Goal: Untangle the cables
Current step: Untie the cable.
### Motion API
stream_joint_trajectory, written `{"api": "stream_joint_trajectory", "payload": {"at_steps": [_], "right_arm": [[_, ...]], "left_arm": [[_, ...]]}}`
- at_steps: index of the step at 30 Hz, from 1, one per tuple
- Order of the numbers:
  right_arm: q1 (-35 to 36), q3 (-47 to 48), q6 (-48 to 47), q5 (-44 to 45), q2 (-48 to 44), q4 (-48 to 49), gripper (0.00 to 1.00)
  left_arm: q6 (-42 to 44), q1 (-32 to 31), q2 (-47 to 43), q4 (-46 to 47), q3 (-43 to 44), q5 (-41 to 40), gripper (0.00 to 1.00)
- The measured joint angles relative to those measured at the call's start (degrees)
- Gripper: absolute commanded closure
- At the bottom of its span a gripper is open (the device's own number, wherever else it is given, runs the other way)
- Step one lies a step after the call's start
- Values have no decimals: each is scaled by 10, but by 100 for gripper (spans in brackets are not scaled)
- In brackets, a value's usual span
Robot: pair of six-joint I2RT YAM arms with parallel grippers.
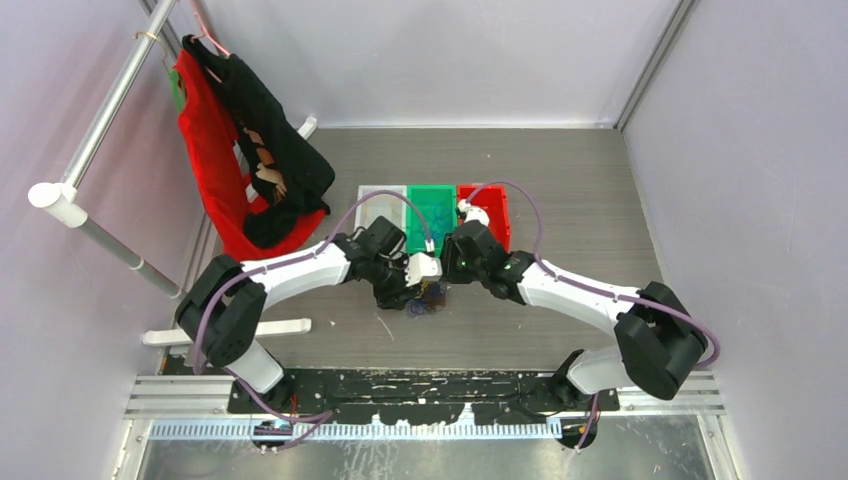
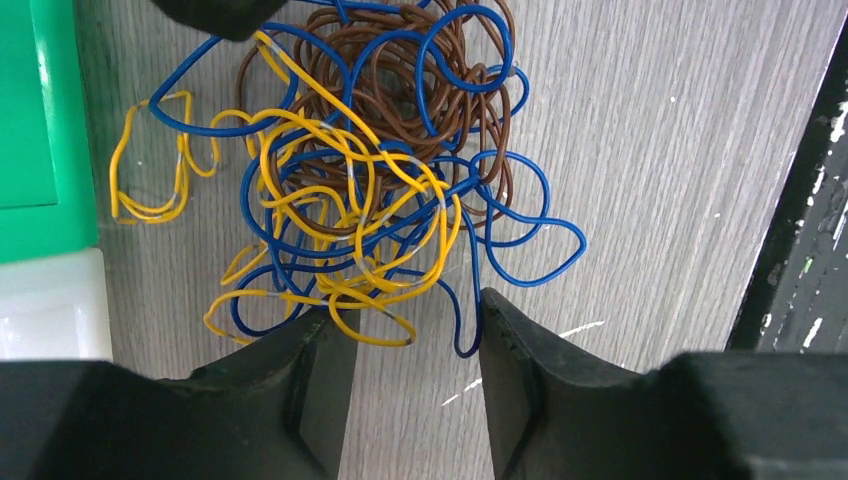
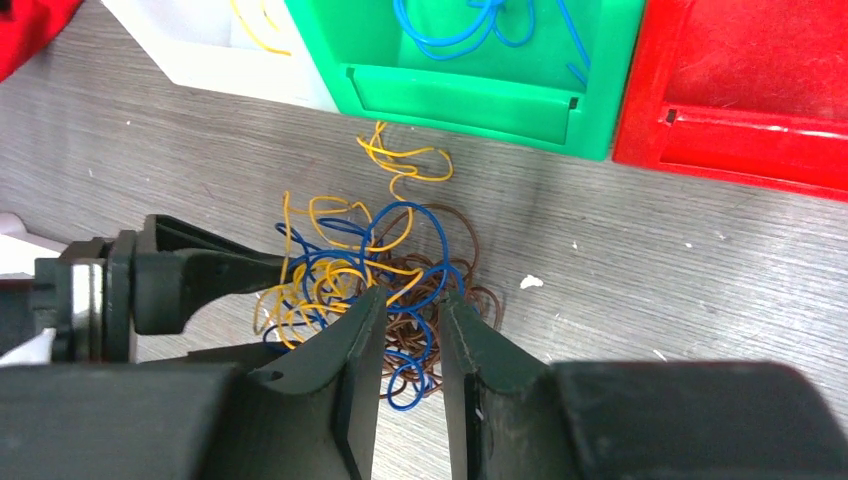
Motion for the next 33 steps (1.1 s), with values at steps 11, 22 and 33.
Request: {"api": "stream_joint_trajectory", "payload": {"at_steps": [11,22,33], "right_arm": [[-2,-16,5,-13,-29,6,64],[-2,-45,-24,-55,-134,67,39],[-2,-48,-86,-146,-227,162,36]], "left_arm": [[29,-9,-58,27,-24,-28,100],[94,-9,-235,-135,84,-4,100],[157,-9,-290,-278,232,7,100]]}}
